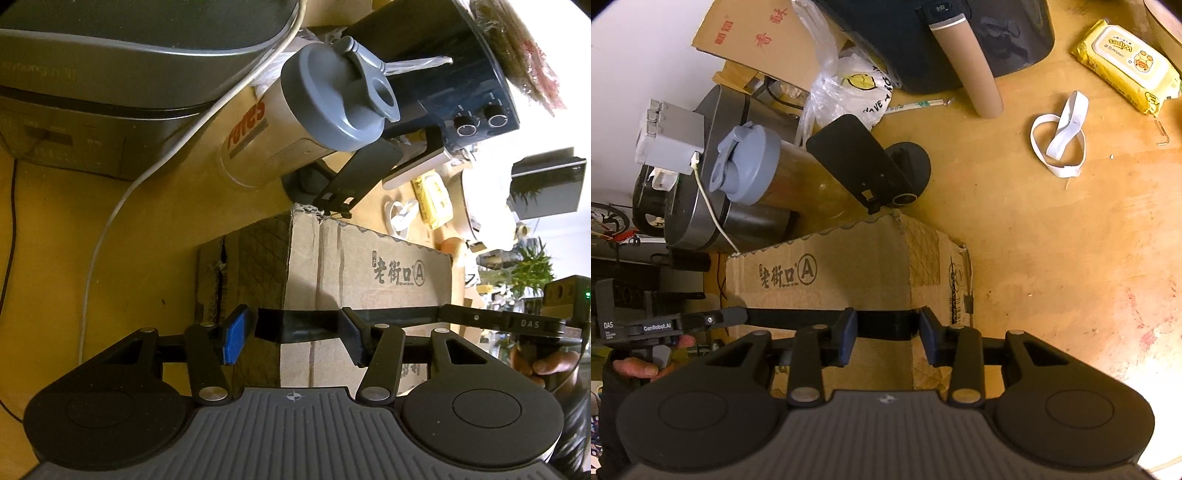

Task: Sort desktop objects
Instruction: 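Set the taped box down on top of the open box of packets, then open both tools to release the stacked taped box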

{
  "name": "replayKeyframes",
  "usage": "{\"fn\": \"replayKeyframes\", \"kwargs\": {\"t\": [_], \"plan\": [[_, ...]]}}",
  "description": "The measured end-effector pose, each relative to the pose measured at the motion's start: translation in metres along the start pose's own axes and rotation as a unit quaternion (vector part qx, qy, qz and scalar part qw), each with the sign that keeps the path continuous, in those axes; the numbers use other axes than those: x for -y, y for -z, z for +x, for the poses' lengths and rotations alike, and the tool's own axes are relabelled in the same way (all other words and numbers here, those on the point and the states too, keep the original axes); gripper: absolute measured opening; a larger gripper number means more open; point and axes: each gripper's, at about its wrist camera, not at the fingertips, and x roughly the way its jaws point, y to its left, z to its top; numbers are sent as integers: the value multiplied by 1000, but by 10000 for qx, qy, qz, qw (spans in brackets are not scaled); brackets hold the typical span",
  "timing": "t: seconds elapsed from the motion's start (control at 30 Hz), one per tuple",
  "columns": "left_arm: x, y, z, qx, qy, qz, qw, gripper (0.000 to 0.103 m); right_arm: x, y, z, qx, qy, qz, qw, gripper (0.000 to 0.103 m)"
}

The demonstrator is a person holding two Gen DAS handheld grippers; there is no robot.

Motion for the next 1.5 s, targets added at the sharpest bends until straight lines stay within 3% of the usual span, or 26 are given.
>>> {"fn": "replayKeyframes", "kwargs": {"t": [0.17,0.2,0.23,0.27,0.3,0.33,0.37,0.67,1.03,1.5], "plan": [[-2,0,1,16,29,-33,10000,52,0,-1,0,-15,-7,-17,10000,35],[-2,0,1,20,36,-49,10000,54,-1,-1,1,-13,-2,-47,10000,42],[-3,-1,1,14,26,-77,10000,61,-1,-1,1,-13,-12,-76,10000,59],[-4,-2,2,-19,-34,-142,9999,69,-1,-1,3,-25,-58,-86,9999,92],[-4,-2,3,-34,-104,-186,9998,89,0,0,5,8,-81,-57,10000,103],[-4,-2,3,11,-188,-176,9997,102,1,2,4,109,-55,-42,9999,103],[-4,-2,2,88,-235,-169,9995,103,1,4,4,168,-45,-80,9998,103],[0,9,-8,271,-272,-217,9990,103,-10,21,-9,597,-68,-427,9973,103],[26,44,-32,824,-571,198,9948,103,-30,53,-25,1029,238,-888,9904,103],[61,110,-47,1447,-1540,808,9741,103,-52,109,-42,1473,796,-1413,9757,103]]}}
